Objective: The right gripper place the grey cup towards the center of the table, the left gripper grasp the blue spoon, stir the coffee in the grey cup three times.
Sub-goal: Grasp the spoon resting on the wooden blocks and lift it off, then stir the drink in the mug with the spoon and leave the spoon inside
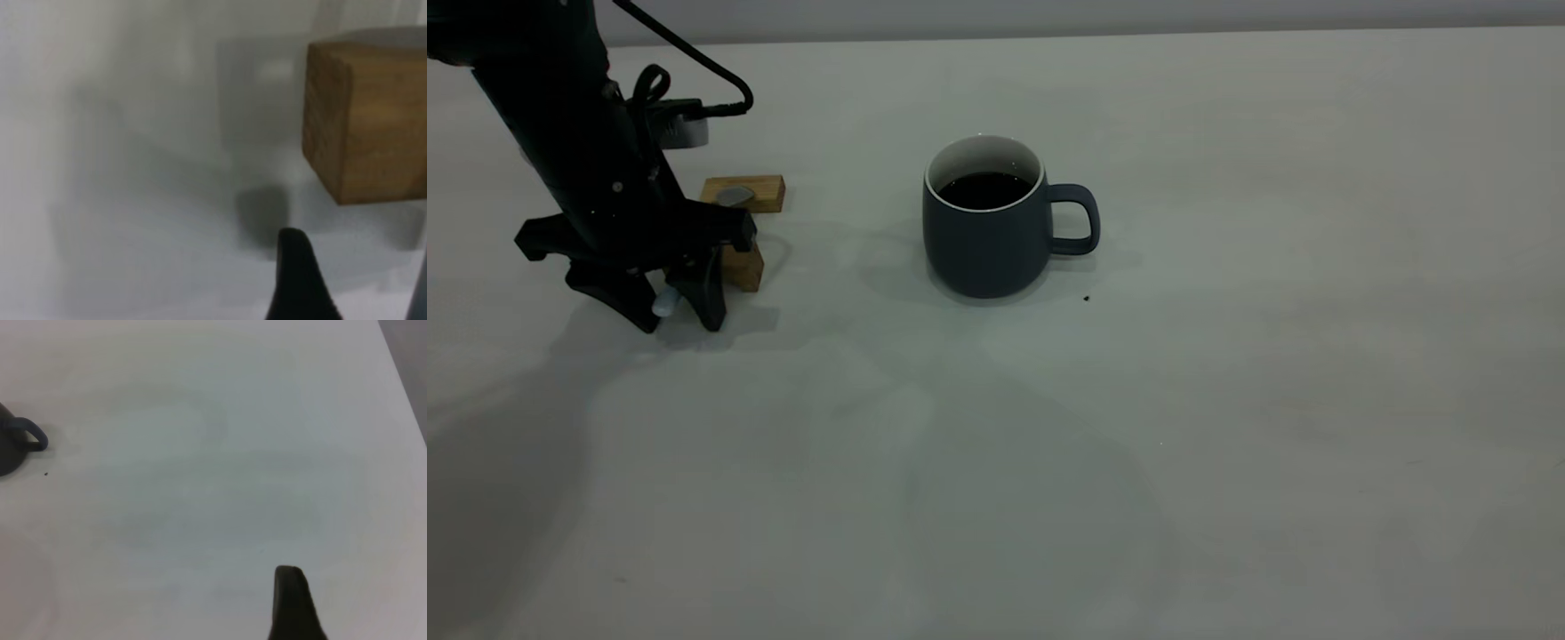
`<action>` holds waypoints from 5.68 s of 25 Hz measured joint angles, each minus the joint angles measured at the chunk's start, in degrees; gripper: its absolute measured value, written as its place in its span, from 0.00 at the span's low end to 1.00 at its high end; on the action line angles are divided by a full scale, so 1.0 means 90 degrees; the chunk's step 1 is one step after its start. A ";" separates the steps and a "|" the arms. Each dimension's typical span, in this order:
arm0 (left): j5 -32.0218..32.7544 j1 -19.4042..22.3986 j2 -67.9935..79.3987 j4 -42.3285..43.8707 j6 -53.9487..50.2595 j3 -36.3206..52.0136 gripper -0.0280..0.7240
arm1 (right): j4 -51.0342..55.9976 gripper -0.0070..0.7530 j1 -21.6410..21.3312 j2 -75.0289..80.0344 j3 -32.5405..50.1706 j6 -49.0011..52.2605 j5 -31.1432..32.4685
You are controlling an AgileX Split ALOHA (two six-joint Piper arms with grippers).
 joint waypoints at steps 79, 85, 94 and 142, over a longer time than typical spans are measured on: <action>0.2480 -0.1035 -0.1335 -0.9324 -0.5475 -0.0387 0.21 | 0.0000 0.71 0.0000 0.0000 0.0000 0.0000 0.0005; 0.2888 -0.1087 -0.0016 -1.0260 -0.4637 -0.1270 0.21 | 0.0000 0.71 0.0000 0.0000 0.0000 0.0000 0.0005; 0.2751 -0.1077 0.0262 -1.0324 -0.4628 -0.1408 0.21 | 0.0000 0.71 0.0000 0.0000 0.0000 0.0000 0.0005; 0.3551 -0.0590 0.1130 -1.0007 -0.4702 -0.1789 0.21 | 0.0000 0.71 0.0000 0.0000 0.0000 0.0000 0.0005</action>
